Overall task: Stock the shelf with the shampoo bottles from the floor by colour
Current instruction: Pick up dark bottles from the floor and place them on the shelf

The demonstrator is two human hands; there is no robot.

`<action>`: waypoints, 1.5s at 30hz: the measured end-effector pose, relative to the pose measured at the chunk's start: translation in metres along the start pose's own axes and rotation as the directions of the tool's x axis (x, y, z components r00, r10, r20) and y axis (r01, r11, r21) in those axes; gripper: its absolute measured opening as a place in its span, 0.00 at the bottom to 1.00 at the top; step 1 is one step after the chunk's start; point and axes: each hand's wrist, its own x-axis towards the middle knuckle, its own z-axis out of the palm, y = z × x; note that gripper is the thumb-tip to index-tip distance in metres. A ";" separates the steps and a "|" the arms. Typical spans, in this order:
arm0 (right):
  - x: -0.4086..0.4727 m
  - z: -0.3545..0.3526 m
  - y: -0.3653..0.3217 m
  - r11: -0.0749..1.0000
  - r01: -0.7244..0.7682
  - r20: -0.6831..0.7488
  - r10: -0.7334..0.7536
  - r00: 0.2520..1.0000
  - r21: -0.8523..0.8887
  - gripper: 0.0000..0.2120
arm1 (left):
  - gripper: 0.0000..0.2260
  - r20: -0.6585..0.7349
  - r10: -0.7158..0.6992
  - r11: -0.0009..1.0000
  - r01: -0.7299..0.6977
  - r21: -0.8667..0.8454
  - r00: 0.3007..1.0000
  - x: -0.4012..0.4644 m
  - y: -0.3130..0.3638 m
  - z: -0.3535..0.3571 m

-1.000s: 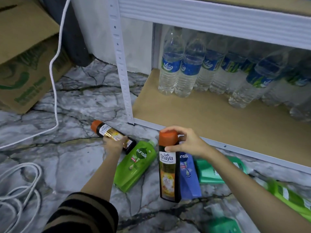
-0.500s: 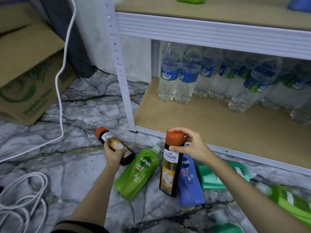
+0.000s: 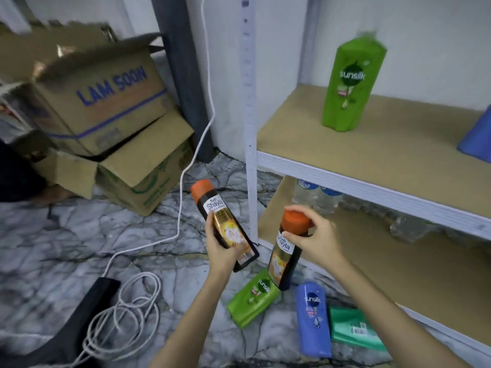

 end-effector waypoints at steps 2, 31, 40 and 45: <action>0.004 -0.015 -0.046 1.000 0.014 -0.039 -0.014 0.999 -0.001 0.24 | 0.45 0.024 0.083 0.992 -0.085 0.096 0.996 -0.013 0.051 0.001; -0.053 -0.409 -0.574 0.937 0.219 -0.321 -0.302 0.898 -0.271 0.20 | 0.36 0.480 0.698 0.672 -0.718 -0.184 0.531 -0.219 0.656 0.152; -0.065 -0.472 -0.590 0.919 0.103 -0.491 -0.295 0.819 -0.380 0.19 | 0.35 0.442 0.778 0.545 -0.830 -0.120 0.447 -0.227 0.683 0.239; -0.050 -0.499 -0.594 0.912 0.041 -0.568 -0.289 0.771 -0.408 0.19 | 0.36 0.500 0.779 0.499 -0.857 -0.128 0.379 -0.211 0.691 0.286</action>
